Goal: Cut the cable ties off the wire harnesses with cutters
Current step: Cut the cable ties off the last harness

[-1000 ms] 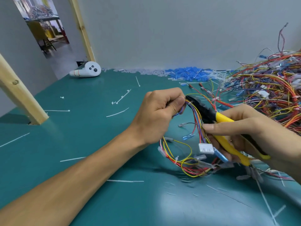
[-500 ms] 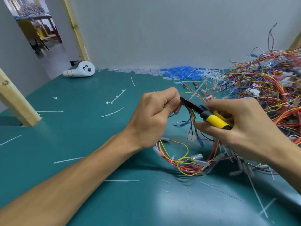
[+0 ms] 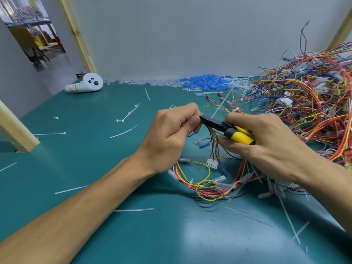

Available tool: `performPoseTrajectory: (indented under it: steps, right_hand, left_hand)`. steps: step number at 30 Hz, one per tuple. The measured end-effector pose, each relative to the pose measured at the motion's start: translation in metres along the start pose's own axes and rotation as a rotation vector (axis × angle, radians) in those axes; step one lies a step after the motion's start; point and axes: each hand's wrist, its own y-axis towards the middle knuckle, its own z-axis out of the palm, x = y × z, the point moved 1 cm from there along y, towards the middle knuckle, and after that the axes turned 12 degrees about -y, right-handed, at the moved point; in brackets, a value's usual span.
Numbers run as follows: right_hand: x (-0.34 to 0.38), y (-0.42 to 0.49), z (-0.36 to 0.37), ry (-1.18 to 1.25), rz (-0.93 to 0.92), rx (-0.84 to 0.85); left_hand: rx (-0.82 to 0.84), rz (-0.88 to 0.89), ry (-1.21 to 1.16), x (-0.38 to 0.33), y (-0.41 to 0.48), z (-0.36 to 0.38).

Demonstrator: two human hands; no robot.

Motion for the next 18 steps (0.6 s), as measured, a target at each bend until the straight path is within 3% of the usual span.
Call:
performPoseTrajectory:
  steps: [3, 7, 14, 18]
  right_hand:
    - [-0.0011, -0.0006, 0.0015, -0.084, 0.027, 0.018]
    - [-0.0003, 0.0003, 0.0037, -0.010, 0.045, -0.052]
    - [0.0012, 0.0004, 0.0085, -0.166, 0.063, 0.037]
    - [0.0018, 0.0001, 0.0080, -0.114, 0.077, -0.008]
  left_hand:
    - [-0.006, 0.012, 0.020, 0.0010, -0.0003, 0.0001]
    - [-0.021, 0.012, 0.018, 0.0018, -0.0001, -0.0001]
    - [-0.029, 0.012, 0.044, 0.0076, -0.0009, 0.0005]
    - [-0.025, 0.053, 0.065, 0.0067, 0.0003, 0.0016]
